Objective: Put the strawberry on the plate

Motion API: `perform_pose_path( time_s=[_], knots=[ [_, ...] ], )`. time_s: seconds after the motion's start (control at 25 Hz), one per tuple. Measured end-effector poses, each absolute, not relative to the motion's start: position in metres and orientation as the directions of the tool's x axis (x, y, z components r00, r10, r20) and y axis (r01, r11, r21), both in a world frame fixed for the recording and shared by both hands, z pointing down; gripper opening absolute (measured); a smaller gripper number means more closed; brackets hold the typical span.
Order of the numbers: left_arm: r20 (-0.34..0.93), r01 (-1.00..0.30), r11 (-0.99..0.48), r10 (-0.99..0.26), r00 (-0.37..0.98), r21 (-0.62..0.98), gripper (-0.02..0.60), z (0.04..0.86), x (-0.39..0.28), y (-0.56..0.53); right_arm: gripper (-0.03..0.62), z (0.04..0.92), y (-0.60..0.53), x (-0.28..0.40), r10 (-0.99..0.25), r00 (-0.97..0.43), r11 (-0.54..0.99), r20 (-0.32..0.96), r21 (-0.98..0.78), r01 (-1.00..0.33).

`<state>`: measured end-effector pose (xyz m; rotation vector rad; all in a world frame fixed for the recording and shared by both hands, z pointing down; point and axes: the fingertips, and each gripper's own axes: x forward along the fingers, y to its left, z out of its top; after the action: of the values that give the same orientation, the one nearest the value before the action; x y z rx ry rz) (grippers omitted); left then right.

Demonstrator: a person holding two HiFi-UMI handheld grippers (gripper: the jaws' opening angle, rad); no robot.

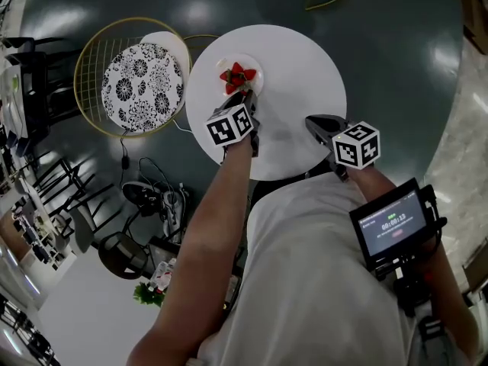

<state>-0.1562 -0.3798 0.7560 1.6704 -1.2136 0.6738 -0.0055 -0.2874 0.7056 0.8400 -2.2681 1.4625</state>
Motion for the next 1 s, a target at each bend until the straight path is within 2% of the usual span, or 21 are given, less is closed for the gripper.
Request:
perform_pose_path(
  time_s=[0.88,0.92,1.0],
  knots=[
    [0.787,-0.922,-0.004,-0.519,0.333,0.388,0.135,0.724,-0.187,-0.327,0.008,0.695,-0.291,-0.026,-0.233,-0.813,0.425,0.533,-0.696,-0.578],
    [0.787,-0.922,-0.004,-0.520,0.333,0.387,0.118,0.722,-0.186,-0.321,0.008,0.692,-0.294,-0.027,-0.232,-0.814,0.438,0.532,-0.690,-0.576],
    [0.781,-0.922,-0.005,-0.530,0.330,0.386,0.043,0.716,-0.185,-0.312,0.008,0.686,-0.300,-0.030,-0.231,-0.817,0.469,0.529,-0.675,-0.570]
  ],
)
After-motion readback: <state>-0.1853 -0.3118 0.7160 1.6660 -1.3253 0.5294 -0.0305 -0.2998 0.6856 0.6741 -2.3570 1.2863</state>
